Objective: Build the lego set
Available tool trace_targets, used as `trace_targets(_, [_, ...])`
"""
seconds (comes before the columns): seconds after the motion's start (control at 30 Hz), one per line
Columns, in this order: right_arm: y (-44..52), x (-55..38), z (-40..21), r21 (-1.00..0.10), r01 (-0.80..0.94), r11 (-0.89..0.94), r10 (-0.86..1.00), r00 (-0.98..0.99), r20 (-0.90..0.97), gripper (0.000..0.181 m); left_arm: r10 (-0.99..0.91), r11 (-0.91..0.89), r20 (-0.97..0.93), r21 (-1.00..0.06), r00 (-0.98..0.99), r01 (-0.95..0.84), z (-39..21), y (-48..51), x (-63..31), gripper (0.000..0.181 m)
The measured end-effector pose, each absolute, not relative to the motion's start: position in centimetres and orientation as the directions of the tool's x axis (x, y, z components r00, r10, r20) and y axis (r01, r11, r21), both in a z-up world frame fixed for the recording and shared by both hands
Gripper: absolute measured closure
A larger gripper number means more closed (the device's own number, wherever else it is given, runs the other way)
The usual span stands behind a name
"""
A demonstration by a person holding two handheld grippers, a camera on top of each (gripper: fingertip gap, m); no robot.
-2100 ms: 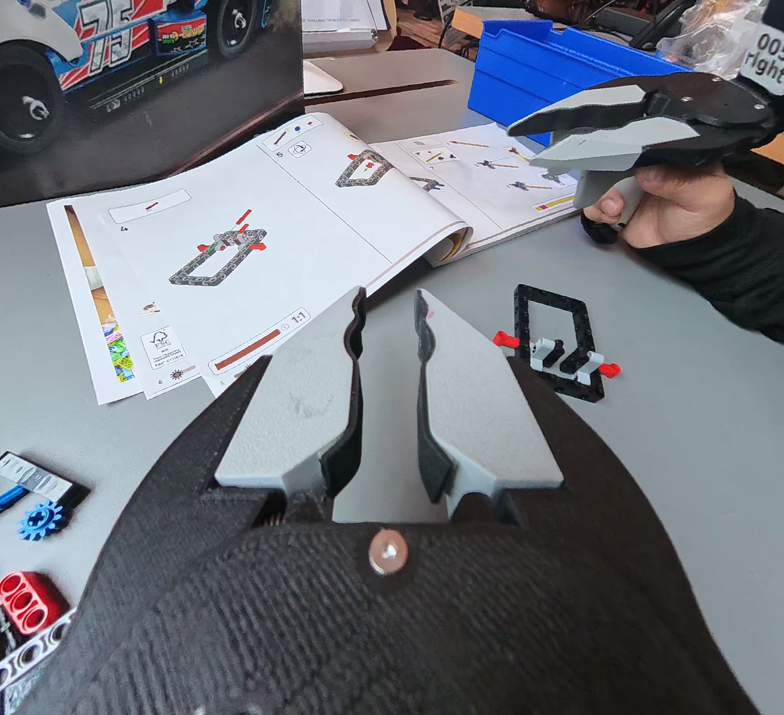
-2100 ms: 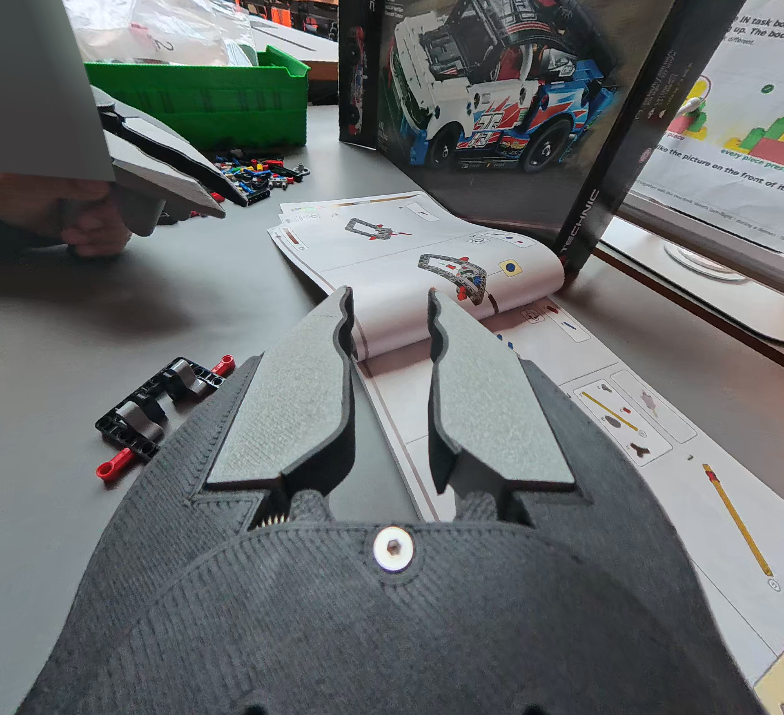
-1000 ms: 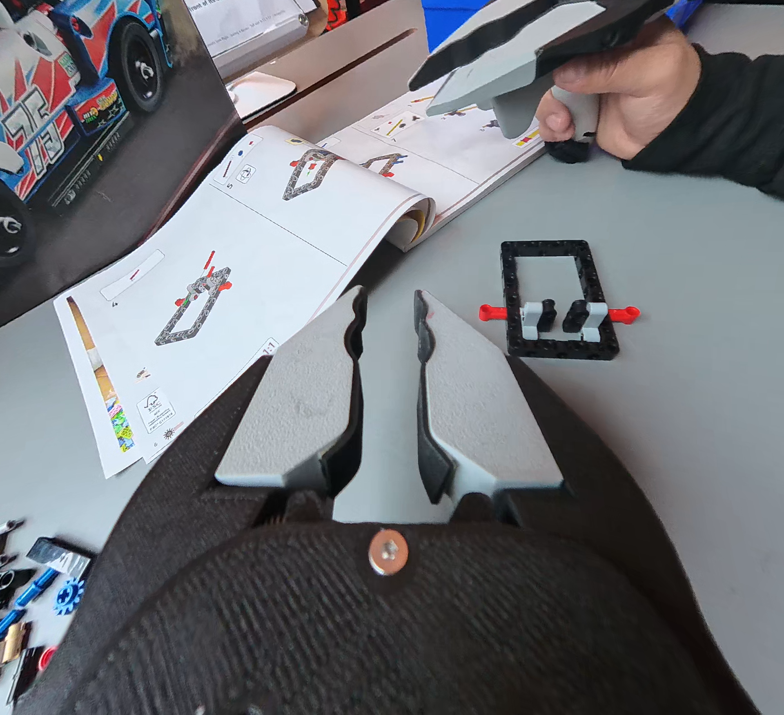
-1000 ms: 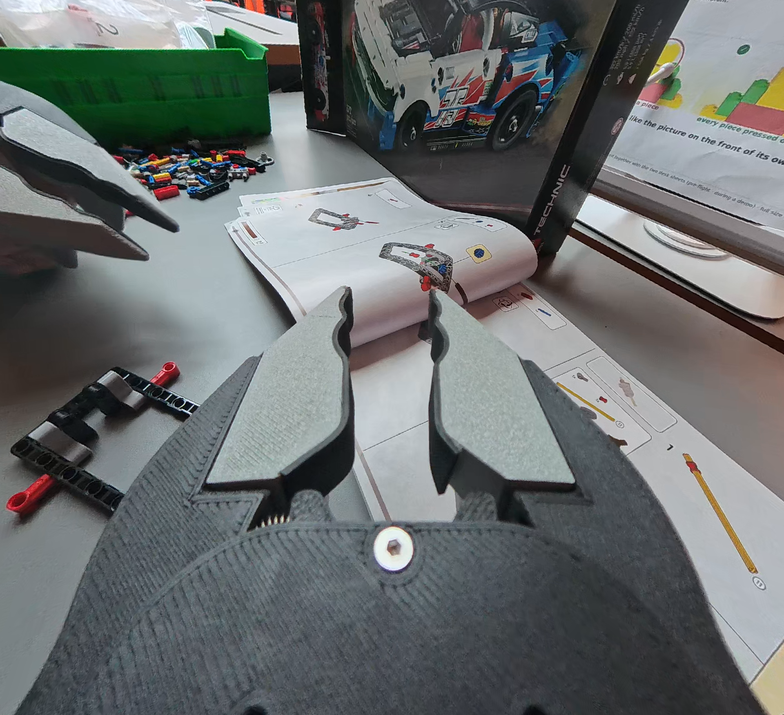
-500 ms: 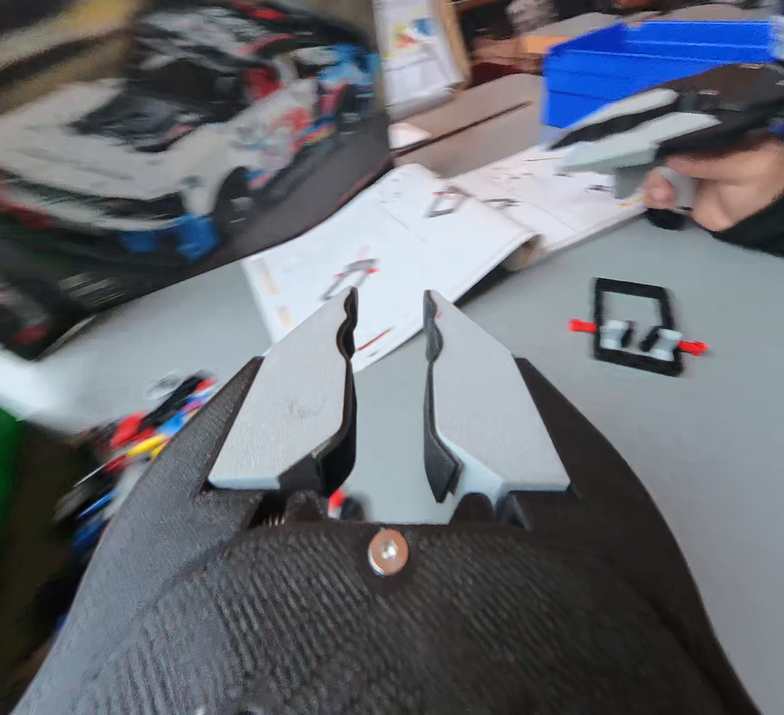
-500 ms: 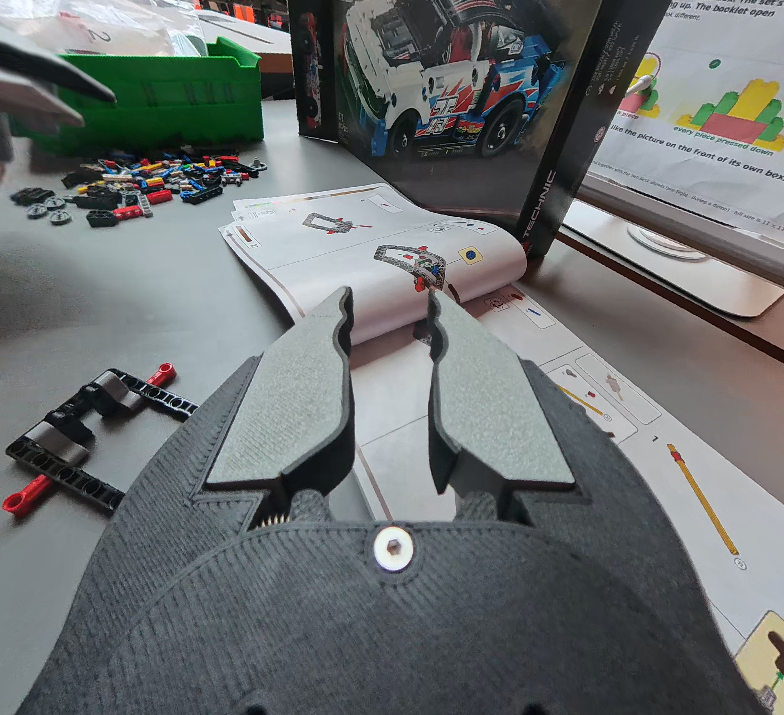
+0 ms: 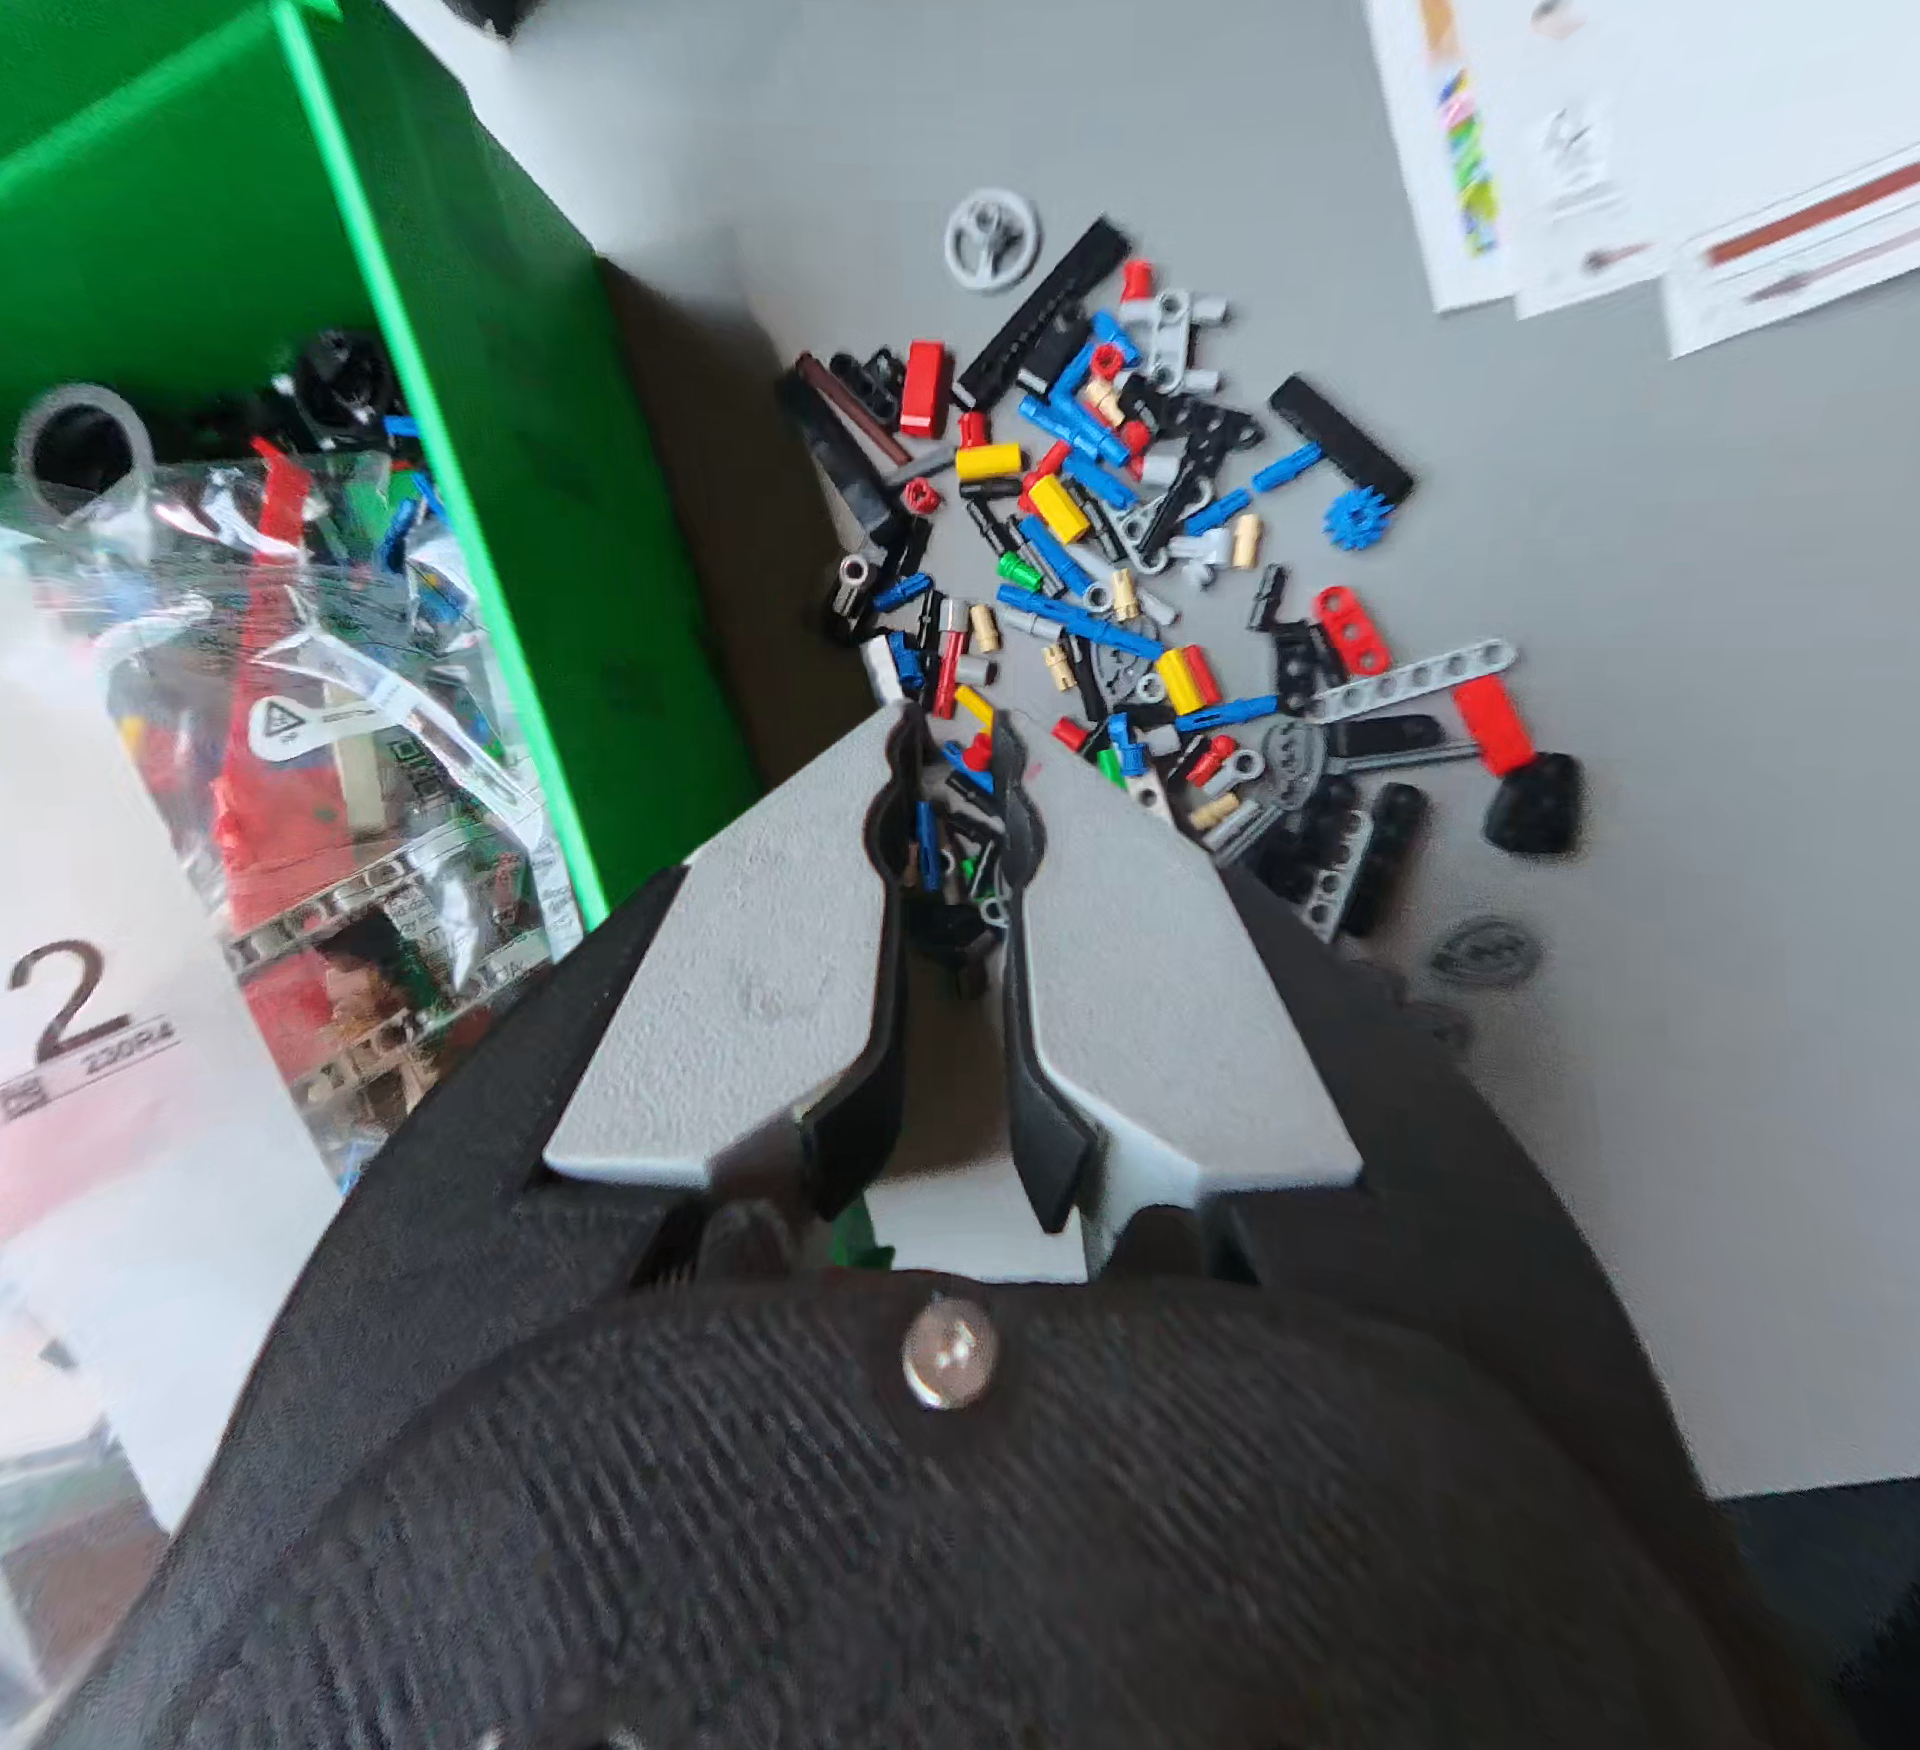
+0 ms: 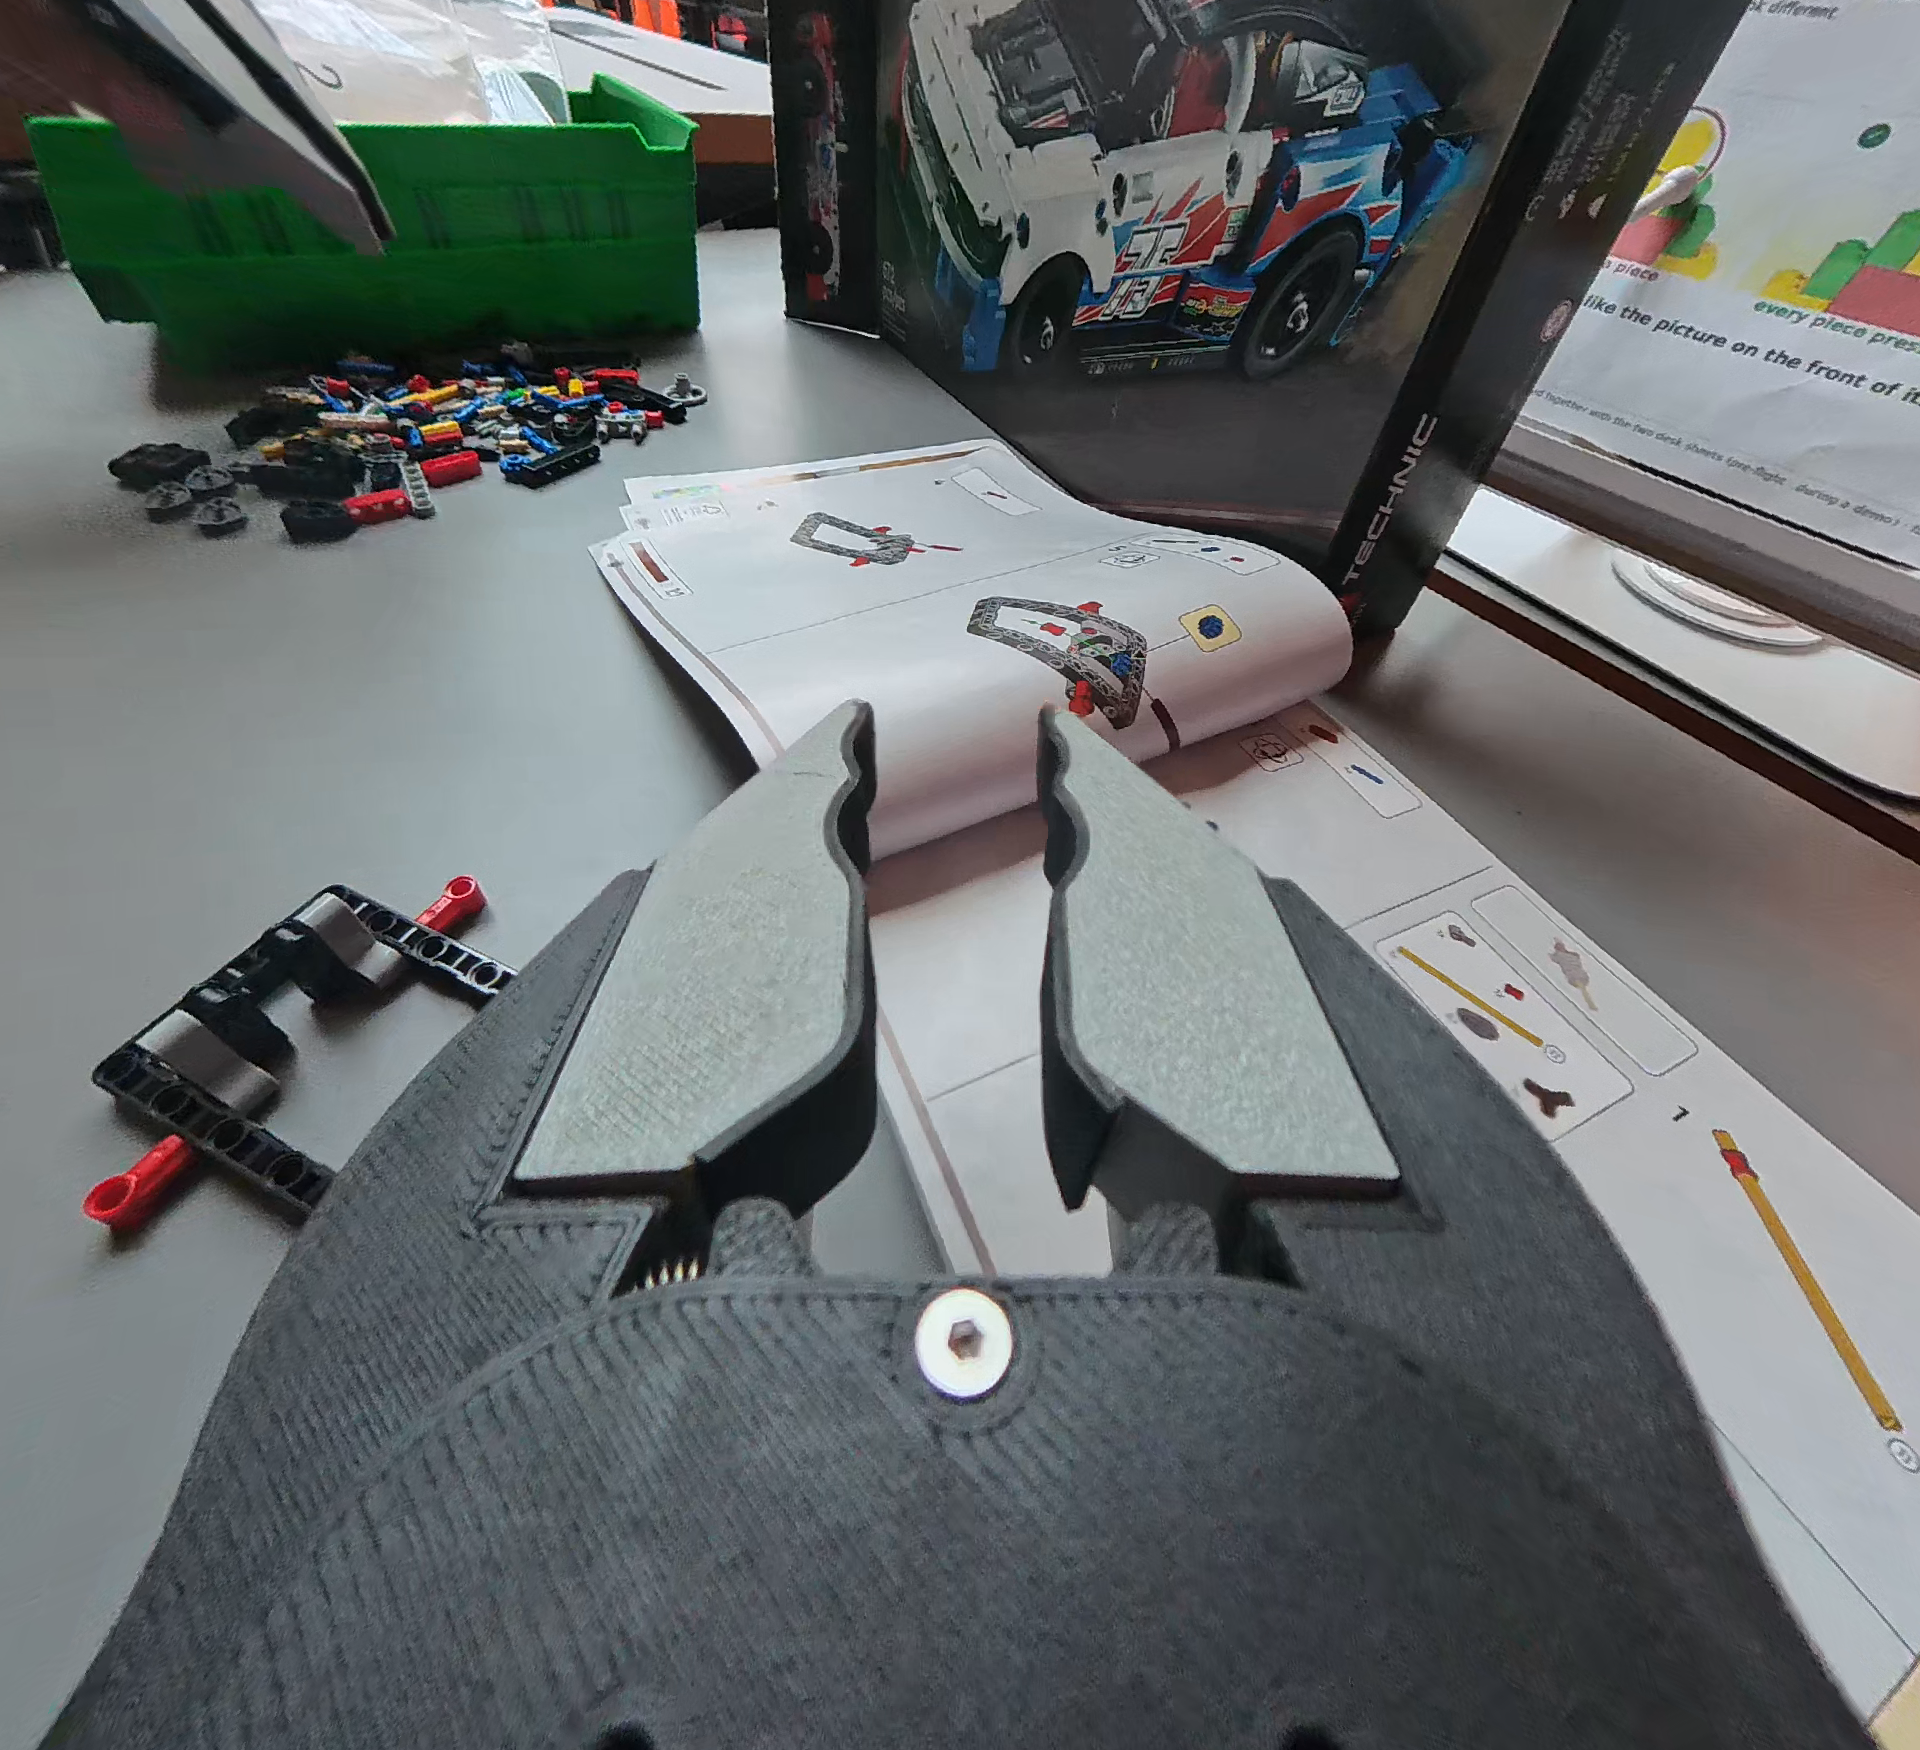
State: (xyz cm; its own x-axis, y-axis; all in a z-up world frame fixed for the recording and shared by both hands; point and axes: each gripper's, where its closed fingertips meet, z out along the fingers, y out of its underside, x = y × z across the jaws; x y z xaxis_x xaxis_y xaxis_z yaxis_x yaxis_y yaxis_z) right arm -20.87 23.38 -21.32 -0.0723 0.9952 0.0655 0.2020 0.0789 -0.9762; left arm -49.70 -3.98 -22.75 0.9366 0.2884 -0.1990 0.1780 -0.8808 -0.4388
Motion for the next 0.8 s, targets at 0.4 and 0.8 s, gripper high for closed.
trace_targets(0.4, [23.2, -20.6, -20.8, -0.983, 0.180, 0.037, 0.995, -0.095, 0.020, 0.153, 0.219, -0.973, -0.207, -0.116, 0.954, 0.198, -28.6, -4.2, -51.4, 0.172])
trace_targets(0.8, [23.2, -20.5, -20.8, -0.982, 0.182, 0.054, 0.995, -0.094, 0.037, 0.155, 0.186, -0.982, -0.188, -0.065, 0.964, 0.176, -29.1, -3.7, -51.4, 0.172])
